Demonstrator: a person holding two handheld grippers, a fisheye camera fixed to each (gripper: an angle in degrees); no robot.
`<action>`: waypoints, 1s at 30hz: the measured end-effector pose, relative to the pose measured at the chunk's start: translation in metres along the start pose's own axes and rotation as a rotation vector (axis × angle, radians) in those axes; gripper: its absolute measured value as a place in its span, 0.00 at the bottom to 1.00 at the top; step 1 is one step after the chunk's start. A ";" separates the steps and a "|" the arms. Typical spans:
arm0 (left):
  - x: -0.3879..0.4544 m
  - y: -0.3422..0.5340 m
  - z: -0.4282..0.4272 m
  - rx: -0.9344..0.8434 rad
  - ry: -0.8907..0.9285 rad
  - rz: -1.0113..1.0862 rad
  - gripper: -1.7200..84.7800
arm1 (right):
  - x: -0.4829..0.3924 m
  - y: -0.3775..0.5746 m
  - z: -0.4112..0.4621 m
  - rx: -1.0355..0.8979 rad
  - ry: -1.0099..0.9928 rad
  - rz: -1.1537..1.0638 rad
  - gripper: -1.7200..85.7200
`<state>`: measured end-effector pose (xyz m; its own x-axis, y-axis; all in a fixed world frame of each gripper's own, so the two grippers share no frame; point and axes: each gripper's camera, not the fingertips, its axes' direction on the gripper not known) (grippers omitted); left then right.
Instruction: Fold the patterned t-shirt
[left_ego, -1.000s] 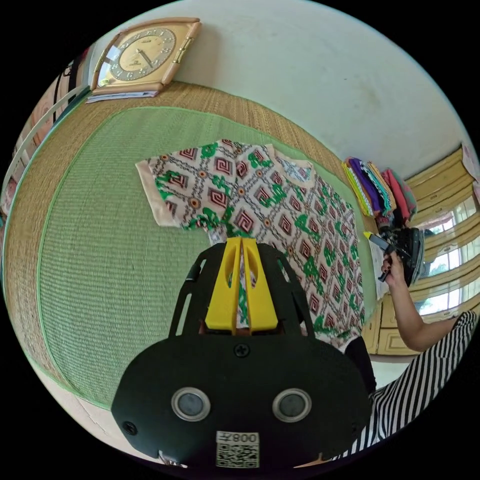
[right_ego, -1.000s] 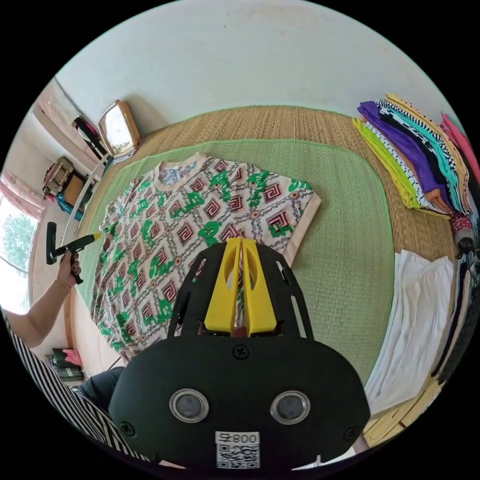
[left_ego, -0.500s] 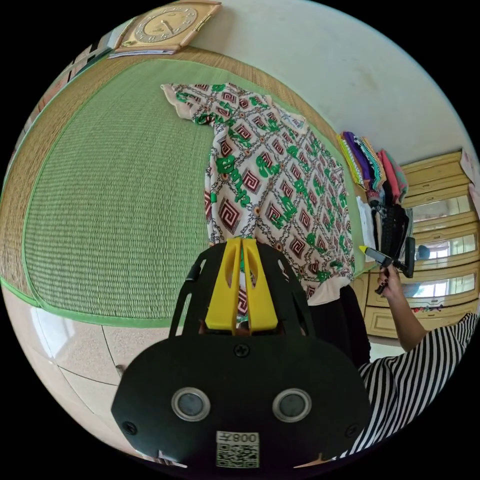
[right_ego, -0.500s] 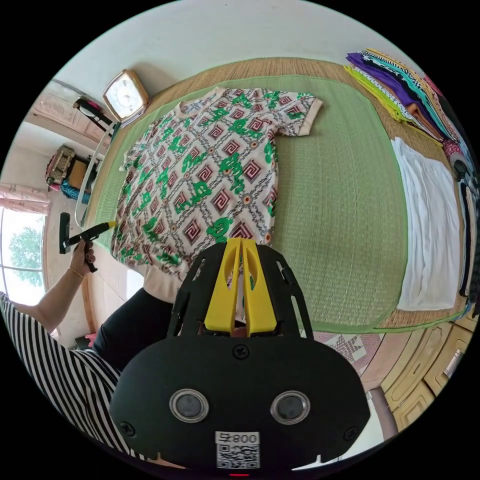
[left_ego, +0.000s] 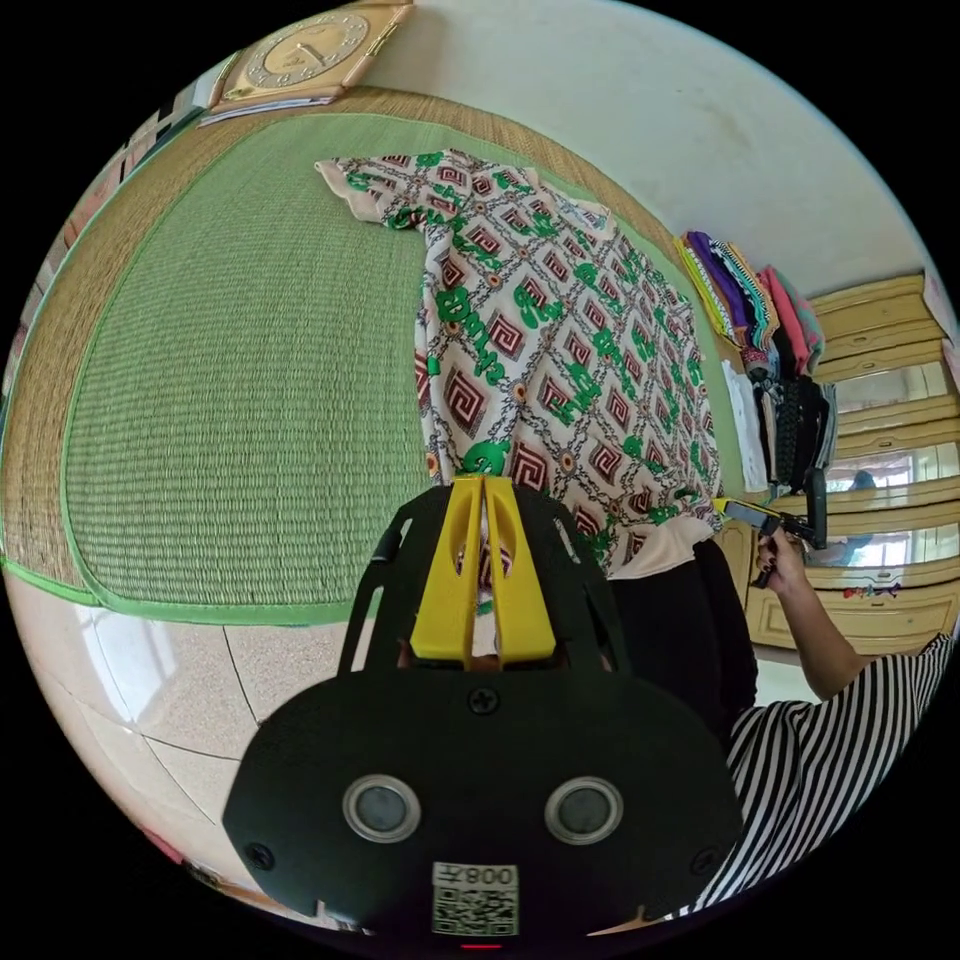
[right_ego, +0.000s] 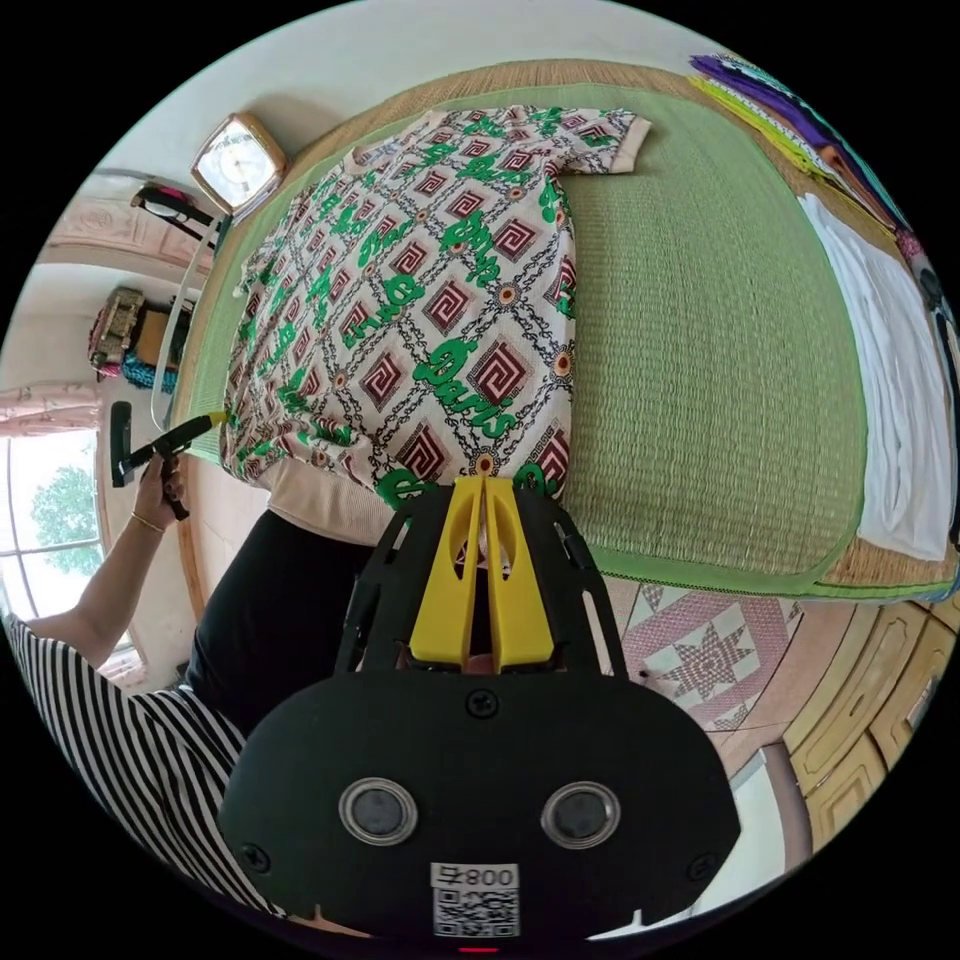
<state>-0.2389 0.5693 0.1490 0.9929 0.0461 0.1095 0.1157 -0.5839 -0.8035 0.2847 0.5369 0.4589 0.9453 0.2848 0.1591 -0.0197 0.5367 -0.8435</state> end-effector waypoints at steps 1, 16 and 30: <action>0.011 -0.008 0.001 0.018 0.021 0.023 0.02 | 0.004 0.001 -0.005 0.032 -0.032 0.012 0.02; 0.245 -0.195 0.121 -0.078 0.319 0.559 0.04 | 0.075 -0.078 -0.035 0.505 -0.056 0.160 0.07; 0.453 -0.310 0.217 -0.067 0.122 0.913 0.11 | 0.088 -0.121 -0.012 0.553 0.075 0.117 0.10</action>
<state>0.1805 0.9467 0.3206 0.6881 -0.5388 -0.4860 -0.7163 -0.3974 -0.5736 0.3738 0.4874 0.5684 0.9466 0.3213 0.0269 -0.2745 0.8468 -0.4556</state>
